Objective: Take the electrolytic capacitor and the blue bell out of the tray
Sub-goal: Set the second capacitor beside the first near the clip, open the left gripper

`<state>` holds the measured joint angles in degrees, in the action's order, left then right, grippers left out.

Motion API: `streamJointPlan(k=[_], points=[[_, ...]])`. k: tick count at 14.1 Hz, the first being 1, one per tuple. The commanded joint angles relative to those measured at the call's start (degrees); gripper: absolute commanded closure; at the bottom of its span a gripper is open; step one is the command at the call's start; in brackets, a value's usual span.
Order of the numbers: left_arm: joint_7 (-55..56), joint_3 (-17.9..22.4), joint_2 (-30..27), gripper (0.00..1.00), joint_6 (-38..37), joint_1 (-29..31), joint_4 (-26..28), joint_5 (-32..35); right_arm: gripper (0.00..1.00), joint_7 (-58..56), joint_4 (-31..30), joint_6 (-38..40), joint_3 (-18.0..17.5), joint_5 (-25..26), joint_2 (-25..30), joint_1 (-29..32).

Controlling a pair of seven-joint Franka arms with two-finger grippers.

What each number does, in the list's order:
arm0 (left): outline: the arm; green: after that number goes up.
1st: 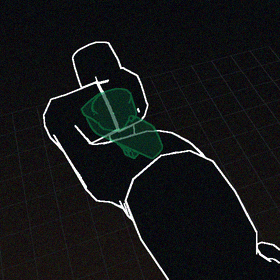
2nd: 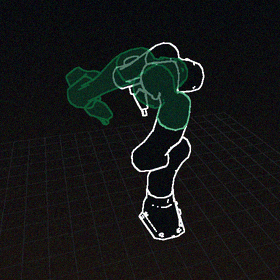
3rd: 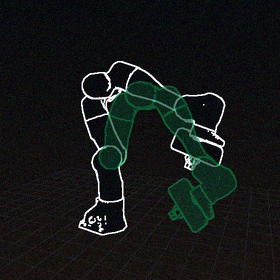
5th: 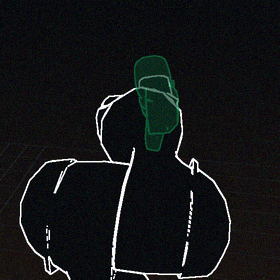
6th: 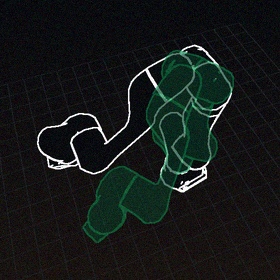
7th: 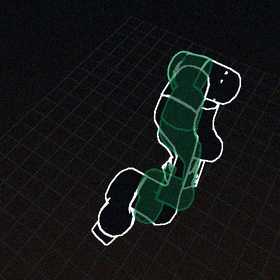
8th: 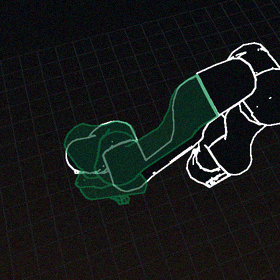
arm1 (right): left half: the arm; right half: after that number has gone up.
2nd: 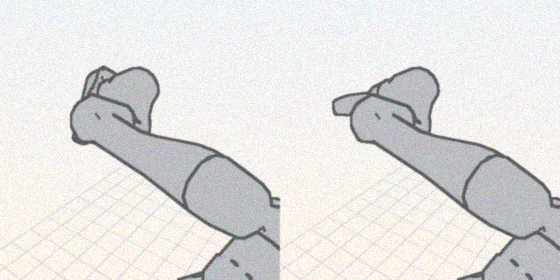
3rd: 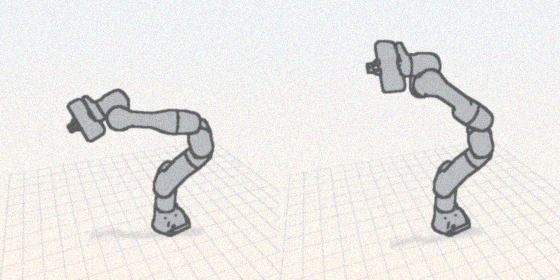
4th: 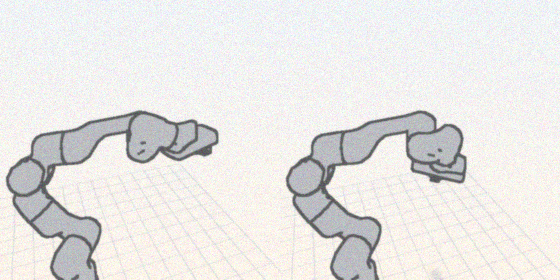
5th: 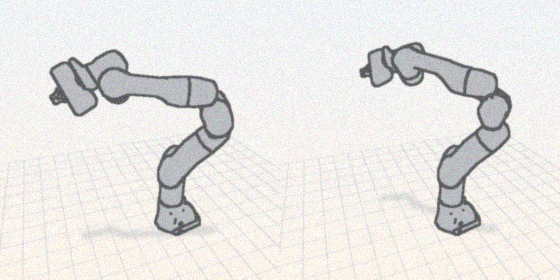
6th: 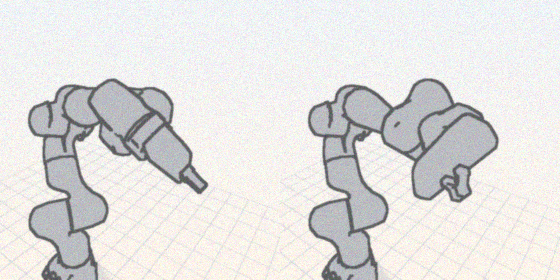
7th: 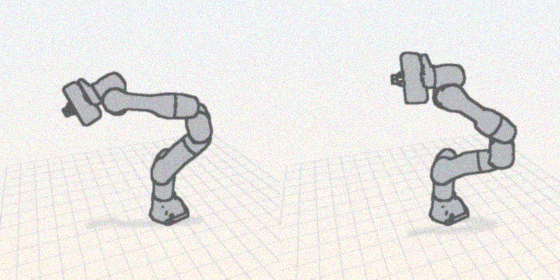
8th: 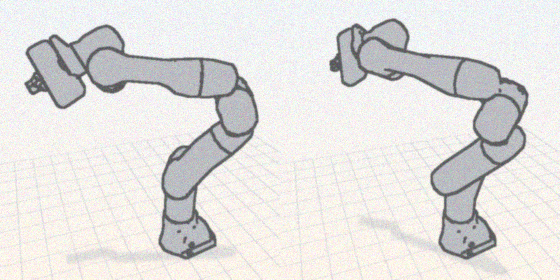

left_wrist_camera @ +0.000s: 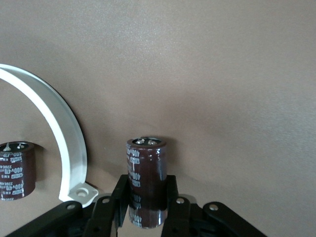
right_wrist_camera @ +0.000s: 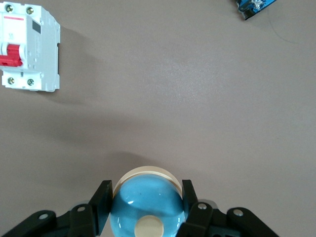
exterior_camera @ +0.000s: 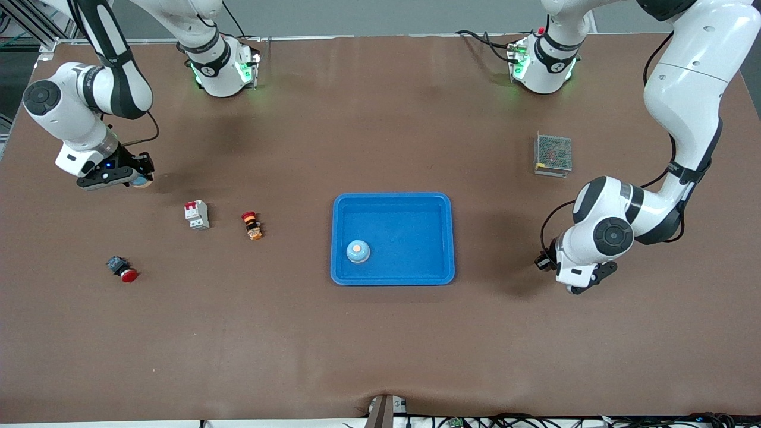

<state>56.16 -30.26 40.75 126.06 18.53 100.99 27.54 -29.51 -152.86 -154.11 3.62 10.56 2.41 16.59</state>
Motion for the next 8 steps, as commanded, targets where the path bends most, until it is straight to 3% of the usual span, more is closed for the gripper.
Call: streamJointPlan(k=[1,2,4,5,8], points=[[-0.26,-0.50,-0.50,1.00,0.86,0.72,0.88,1.37,1.00,-0.72,-2.62,-4.34,-0.81,0.78,0.15,2.21],[-0.26,-0.50,-0.32,0.97,1.03,1.16,0.79,1.46,1.00,-0.72,-2.79,-5.75,-0.81,0.78,-1.16,2.21],[-0.17,-0.50,-0.06,0.28,1.03,1.07,0.62,1.37,1.00,-0.55,-3.06,-9.26,-0.81,0.78,-3.89,2.21],[0.26,-0.50,-0.15,0.00,1.03,1.16,0.44,1.37,1.00,-0.11,-2.97,-10.15,-0.90,0.78,-5.21,2.13],[0.61,-0.59,-0.94,0.00,0.68,1.25,0.18,1.37,1.00,0.42,-2.88,-10.68,-0.90,0.78,-6.63,1.78]])
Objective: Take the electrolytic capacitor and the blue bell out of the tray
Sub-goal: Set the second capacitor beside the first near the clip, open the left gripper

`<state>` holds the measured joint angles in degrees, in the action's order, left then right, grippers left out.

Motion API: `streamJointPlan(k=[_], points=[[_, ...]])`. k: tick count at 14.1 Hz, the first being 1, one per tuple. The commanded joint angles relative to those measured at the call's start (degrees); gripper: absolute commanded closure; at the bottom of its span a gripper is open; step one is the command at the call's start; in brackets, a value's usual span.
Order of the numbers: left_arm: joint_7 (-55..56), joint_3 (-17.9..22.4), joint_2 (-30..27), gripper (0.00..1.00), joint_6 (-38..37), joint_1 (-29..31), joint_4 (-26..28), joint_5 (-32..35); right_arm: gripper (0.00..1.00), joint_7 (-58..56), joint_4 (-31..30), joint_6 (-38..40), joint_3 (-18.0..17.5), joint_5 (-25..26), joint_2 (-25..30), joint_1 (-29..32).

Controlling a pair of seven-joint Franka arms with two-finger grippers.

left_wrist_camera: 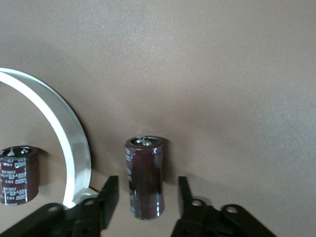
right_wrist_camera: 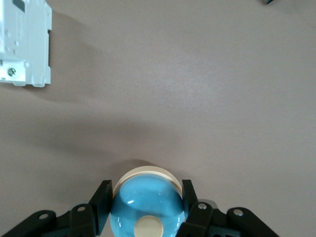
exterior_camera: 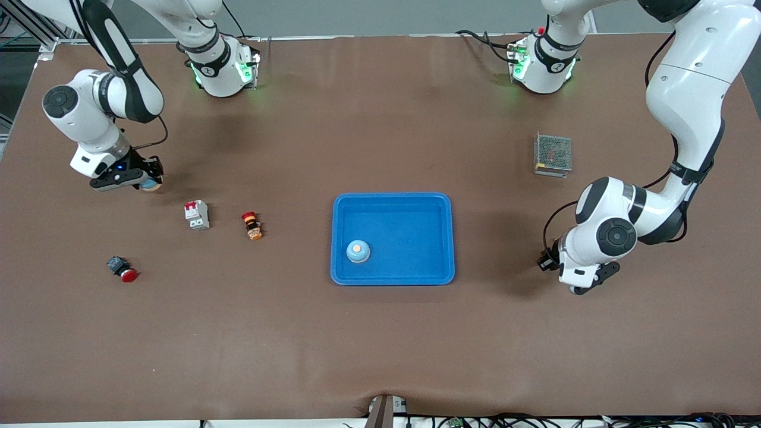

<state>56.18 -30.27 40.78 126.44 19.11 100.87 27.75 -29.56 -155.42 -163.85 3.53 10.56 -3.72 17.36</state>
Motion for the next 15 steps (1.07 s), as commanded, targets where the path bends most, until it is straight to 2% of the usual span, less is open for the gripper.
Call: streamJointPlan(k=[1,8,12,15], points=[[0.60,-0.66,-1.66,0.00,0.12,0.58,-0.32,1.17,1.00,0.47,-0.24,-0.86,-0.81,0.78,-0.76,0.92],[0.16,-2.85,-9.12,0.00,-4.00,0.40,-0.85,0.90,1.00,0.47,-0.06,-0.86,-0.90,0.78,-2.25,1.01],[-3.53,-6.19,-10.98,0.00,-13.83,0.49,-6.37,0.64,1.00,0.47,0.46,-0.94,-0.90,0.69,-2.96,1.01],[-5.90,-7.95,-13.08,0.00,-16.75,0.49,-8.40,0.64,1.00,0.47,0.81,-0.94,-0.90,0.69,-3.57,1.10]])
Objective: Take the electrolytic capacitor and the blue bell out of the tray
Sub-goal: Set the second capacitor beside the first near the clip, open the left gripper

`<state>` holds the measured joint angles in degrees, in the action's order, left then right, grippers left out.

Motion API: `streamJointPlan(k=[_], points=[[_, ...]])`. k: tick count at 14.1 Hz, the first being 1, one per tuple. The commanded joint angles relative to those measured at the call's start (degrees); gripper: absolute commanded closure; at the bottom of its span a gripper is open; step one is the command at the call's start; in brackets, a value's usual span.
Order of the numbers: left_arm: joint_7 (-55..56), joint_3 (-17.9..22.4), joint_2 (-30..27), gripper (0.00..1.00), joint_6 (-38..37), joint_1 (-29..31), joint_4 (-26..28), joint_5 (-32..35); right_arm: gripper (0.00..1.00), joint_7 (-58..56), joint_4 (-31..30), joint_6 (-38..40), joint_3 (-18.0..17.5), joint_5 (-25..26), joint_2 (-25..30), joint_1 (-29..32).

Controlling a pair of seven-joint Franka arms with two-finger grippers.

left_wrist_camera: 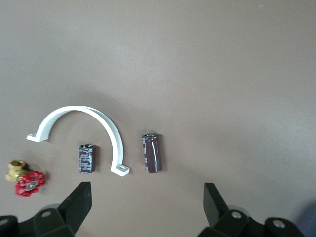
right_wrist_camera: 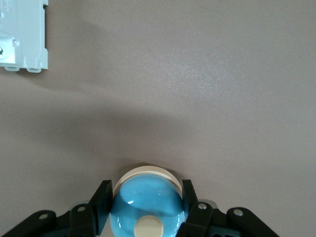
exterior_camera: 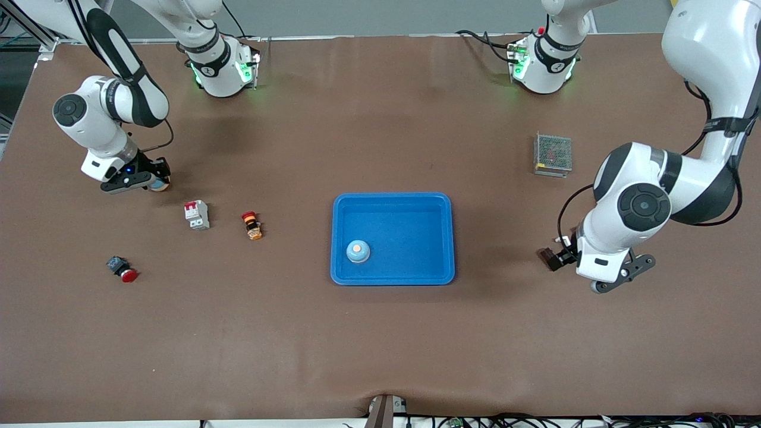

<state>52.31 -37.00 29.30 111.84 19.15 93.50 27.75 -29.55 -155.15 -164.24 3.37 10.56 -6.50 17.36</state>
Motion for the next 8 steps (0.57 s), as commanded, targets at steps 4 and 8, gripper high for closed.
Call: streamJointPlan(k=[4,8], points=[[-5.37,-2.72,-5.64,0.00,-3.90,0.54,-1.22,0.11,1.00,0.46,0.64,-0.55,-0.73,0.69,-1.23,1.19],[-7.66,-4.30,-9.34,0.00,-6.98,0.54,-1.22,-0.07,1.00,0.46,1.08,-2.30,-0.82,0.69,-2.90,1.19]])
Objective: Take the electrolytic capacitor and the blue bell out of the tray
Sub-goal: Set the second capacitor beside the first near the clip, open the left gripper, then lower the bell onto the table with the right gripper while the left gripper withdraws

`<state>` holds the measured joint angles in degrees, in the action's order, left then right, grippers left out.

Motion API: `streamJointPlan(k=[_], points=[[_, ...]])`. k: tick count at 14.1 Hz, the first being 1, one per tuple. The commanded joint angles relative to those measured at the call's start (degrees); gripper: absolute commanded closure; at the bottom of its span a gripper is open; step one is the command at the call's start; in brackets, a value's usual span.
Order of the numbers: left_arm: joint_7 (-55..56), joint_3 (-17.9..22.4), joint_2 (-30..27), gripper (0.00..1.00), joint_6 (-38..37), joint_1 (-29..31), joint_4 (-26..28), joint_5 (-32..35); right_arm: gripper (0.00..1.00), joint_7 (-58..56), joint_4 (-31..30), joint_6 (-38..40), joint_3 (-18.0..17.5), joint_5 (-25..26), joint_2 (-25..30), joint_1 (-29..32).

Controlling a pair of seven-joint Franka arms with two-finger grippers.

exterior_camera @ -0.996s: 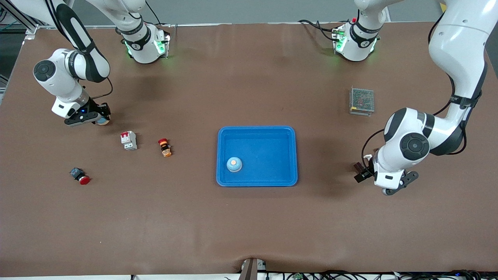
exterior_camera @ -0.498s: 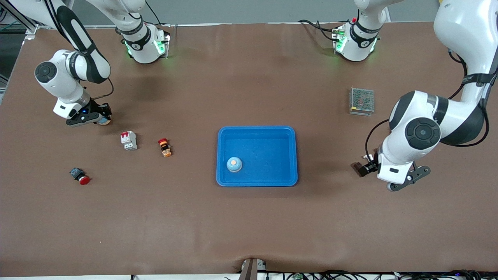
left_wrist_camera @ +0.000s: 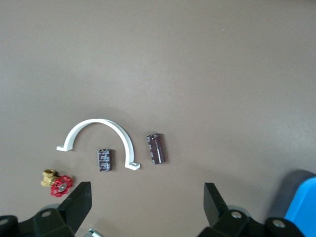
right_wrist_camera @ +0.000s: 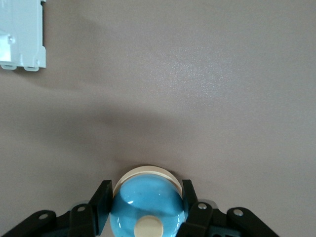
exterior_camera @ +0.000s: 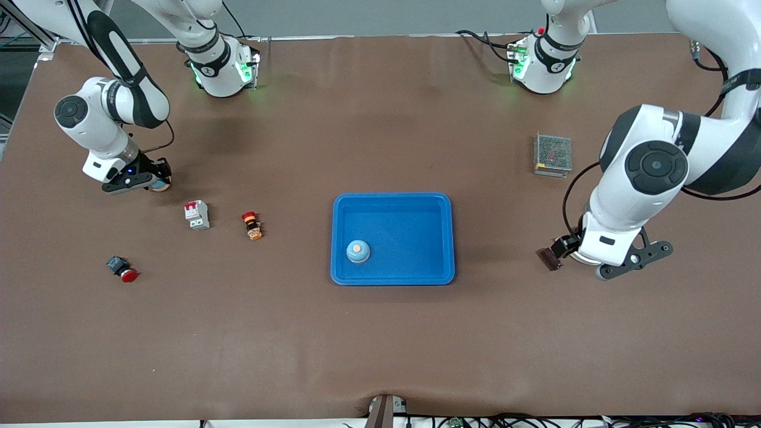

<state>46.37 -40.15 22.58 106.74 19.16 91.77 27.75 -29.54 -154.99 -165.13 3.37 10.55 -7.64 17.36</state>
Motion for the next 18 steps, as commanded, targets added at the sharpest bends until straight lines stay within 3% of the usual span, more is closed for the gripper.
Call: streamJointPlan(k=[1,3,4,5,6,9,11,18], points=[[-1.73,-2.02,-3.07,0.00,-2.32,0.62,0.43,-1.02,1.00,0.45,0.92,-1.59,-0.82,0.70,-2.20,1.19],[-2.51,-2.47,-3.42,0.00,-3.98,0.44,-1.41,-2.78,1.00,0.45,1.09,-1.51,-0.82,0.70,-2.29,1.19],[-2.60,-2.47,-3.42,0.00,-4.95,0.18,-2.28,-3.22,0.77,0.45,1.27,-1.51,-0.82,0.70,-2.29,1.27],[-2.69,-2.39,-3.86,0.00,-6.35,-0.43,-3.16,-3.93,0.34,0.45,1.53,-1.51,-0.82,0.70,-2.38,1.36],[-3.39,-2.04,-4.47,0.00,-6.98,-1.31,-3.43,-4.72,0.00,0.45,1.53,-1.59,-0.82,0.61,-2.38,1.54],[-9.26,2.42,-8.42,0.00,-7.07,-3.59,-3.09,-9.36,0.00,0.36,1.62,-1.51,-0.82,0.61,-2.38,1.54],[-13.92,10.58,-12.28,0.00,-7.85,-8.76,-2.65,-14.36,0.00,0.36,2.06,-0.98,-0.91,0.61,-2.21,1.45],[-30.09,31.86,-23.27,0.00,-15.23,-20.64,-0.10,-25.10,0.00,4.38,5.92,4.89,-2.04,0.61,-0.89,-0.91]])
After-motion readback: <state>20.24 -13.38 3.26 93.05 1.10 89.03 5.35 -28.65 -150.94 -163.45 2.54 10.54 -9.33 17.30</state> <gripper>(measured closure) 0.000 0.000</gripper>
